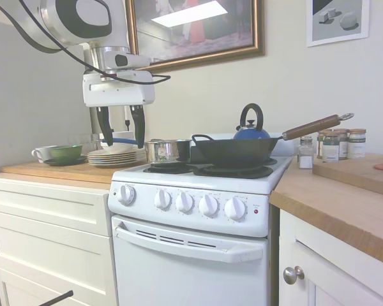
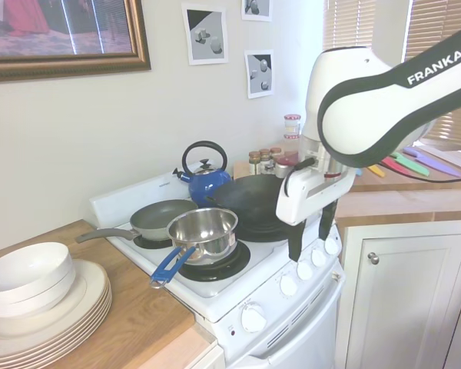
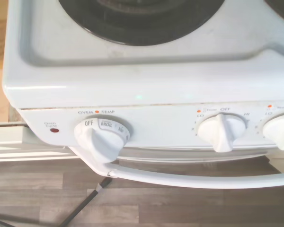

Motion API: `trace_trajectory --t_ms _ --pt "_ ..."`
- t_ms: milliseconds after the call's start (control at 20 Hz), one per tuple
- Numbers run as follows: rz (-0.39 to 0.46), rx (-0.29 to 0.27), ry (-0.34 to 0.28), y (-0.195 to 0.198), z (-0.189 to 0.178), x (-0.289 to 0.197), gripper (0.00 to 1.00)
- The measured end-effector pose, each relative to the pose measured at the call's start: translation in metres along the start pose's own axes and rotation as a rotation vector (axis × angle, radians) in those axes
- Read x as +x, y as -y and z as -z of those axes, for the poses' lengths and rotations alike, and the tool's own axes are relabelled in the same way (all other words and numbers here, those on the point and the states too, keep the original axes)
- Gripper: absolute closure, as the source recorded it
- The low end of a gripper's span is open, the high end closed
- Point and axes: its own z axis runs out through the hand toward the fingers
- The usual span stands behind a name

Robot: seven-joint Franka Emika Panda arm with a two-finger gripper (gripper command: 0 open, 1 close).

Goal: Turn on the stove on the top left

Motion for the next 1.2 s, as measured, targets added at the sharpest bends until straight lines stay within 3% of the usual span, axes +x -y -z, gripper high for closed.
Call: trace_trajectory --t_ms 1000,1050,1200 --pt "0.018 -0.034 0.024 -0.005 -0.021 0.009 0.0" --pt "0.017 -0.038 0.026 -0.006 -0.023 0.011 1.0" --pt "0.009 -0.05 0.026 -0.01 -0.032 0.019 1.0"
